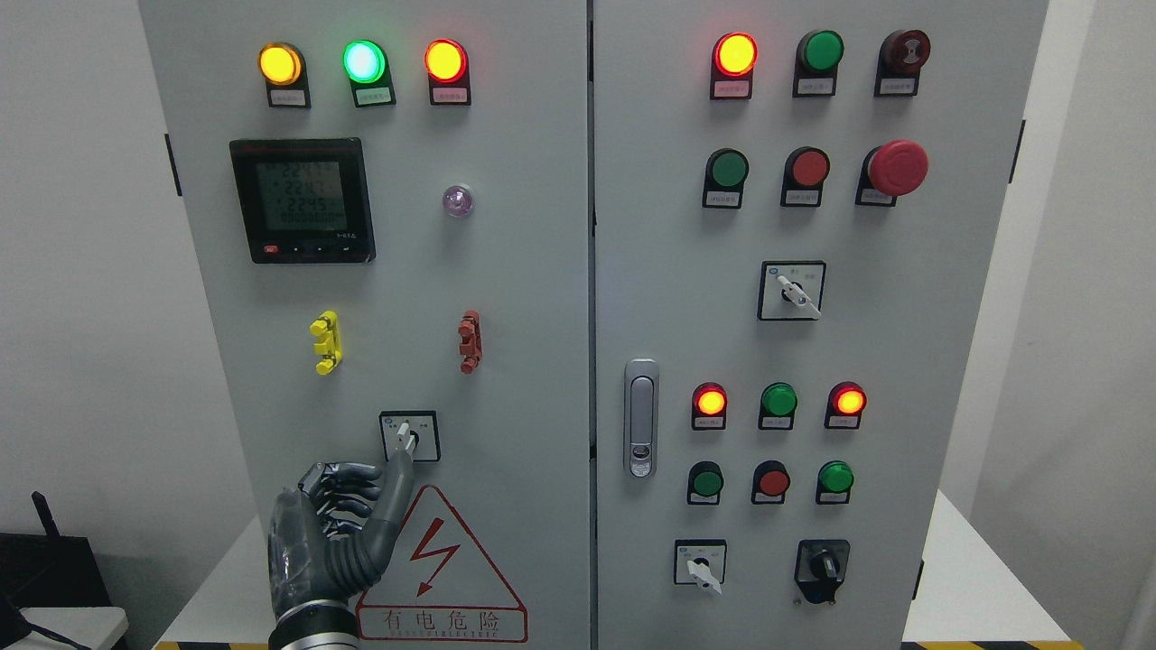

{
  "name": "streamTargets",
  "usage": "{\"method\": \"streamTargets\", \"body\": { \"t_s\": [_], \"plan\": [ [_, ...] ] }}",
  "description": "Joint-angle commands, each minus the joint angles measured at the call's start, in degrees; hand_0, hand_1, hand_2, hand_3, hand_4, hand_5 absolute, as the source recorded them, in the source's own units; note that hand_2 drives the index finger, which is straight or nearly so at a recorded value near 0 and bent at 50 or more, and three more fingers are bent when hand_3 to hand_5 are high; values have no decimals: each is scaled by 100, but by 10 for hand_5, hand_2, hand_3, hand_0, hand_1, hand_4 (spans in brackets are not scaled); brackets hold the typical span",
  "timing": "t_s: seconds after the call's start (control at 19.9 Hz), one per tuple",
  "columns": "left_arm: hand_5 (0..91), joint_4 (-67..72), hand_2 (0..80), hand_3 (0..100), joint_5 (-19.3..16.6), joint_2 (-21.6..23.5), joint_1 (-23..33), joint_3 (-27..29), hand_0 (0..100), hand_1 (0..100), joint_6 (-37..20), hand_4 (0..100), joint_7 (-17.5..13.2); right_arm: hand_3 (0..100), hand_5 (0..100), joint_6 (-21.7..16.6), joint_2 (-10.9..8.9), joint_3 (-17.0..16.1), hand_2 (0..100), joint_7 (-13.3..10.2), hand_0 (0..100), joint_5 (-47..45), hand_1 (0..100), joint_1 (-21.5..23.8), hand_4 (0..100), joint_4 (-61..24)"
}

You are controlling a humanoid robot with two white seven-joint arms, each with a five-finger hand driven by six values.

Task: Turn on light switch 1

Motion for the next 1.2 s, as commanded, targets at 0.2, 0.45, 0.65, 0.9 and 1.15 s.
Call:
{"method": "streamTargets", "body": {
  "t_s": [0.2,0.45,0.65,0.9,1.15],
  "plan": [
    [689,108,549,720,-11,-67,-133,-38,138,512,116,737,45,0,0,-3,0,0,0,-2,120,-97,389,0,0,0],
    [689,144,548,721,-11,-67,-177,-47,140,514,125,738,45,0,0,-3,0,0,0,-2,120,-105,389,0,0,0],
    [689,214,548,721,-11,-76,-177,-47,140,514,134,738,45,0,0,-3,0,0,0,-2,120,-97,389,0,0,0],
    [689,284,546,720,-2,-93,-291,-64,142,513,204,738,45,0,0,-3,0,0,0,-2,120,-97,389,0,0,0],
    [689,337,546,721,6,-94,-353,-152,142,512,275,739,54,0,0,-3,0,0,0,-2,120,-97,389,0,0,0]
  ]
}}
